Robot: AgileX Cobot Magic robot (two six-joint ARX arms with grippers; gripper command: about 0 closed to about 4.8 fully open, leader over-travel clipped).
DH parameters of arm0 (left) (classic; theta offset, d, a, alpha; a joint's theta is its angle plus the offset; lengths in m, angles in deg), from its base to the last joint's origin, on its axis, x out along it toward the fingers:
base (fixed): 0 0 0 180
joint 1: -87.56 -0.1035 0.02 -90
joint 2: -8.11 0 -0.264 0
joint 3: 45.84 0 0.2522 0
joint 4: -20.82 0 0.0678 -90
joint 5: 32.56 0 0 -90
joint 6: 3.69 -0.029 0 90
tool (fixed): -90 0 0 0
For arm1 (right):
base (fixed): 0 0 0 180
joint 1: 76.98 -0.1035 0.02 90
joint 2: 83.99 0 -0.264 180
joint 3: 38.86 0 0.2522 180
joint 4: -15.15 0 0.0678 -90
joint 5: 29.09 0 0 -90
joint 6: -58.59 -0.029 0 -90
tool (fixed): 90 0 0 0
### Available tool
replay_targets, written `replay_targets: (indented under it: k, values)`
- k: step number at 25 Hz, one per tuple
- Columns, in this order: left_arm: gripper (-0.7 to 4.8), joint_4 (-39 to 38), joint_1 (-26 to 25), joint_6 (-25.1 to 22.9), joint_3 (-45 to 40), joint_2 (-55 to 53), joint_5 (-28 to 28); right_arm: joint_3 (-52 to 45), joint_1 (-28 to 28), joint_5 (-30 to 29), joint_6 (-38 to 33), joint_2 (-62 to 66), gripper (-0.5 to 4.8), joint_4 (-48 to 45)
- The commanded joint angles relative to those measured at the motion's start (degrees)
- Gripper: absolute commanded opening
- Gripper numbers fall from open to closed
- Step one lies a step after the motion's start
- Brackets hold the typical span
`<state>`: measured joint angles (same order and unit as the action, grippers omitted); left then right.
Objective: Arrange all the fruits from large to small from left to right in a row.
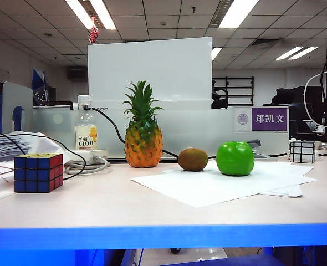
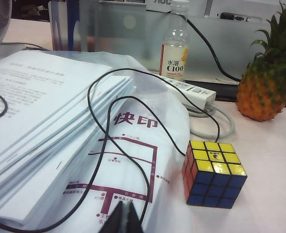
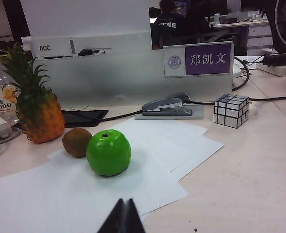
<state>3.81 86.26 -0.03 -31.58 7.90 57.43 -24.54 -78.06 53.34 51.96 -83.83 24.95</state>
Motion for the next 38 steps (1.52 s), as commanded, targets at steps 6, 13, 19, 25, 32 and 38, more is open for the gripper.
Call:
replay_targets:
  k: [6, 13, 19, 25, 32, 38]
  values:
    - [-0.05, 0.7, -0.1, 0.0, 0.1, 0.1, -0.2, -0.3, -0.1, 0.0, -0.2, -0.1, -0.01, -0.6]
    - [-0.05, 0.8, 0.0, 4.8, 0.1, 0.1, -1.0, -0.3, -0.1, -5.1, -9.2, -0.1, -0.01, -1.8]
    - [-0.06, 5.3, 0.0, 21.0, 0.1, 0.1, -20.1, -0.3, -0.1, -18.2, -29.3, -0.1, -0.02, -15.6]
    - [-0.06, 24.9, 0.6, 32.3, 0.2, 0.1, -49.1, -0.3, -0.1, -17.4, -45.6, -0.1, -0.01, -26.1]
    - [-0.06, 28.7, 1.7, 31.2, 0.2, 0.1, -48.1, 3.8, -0.1, -15.0, -42.3, 4.2, -0.02, -25.4]
    - [-0.05, 28.6, 1.6, 25.7, 0.2, 0.1, -39.3, 24.0, -4.1, -13.6, -11.7, 38.9, 1.99, -29.6]
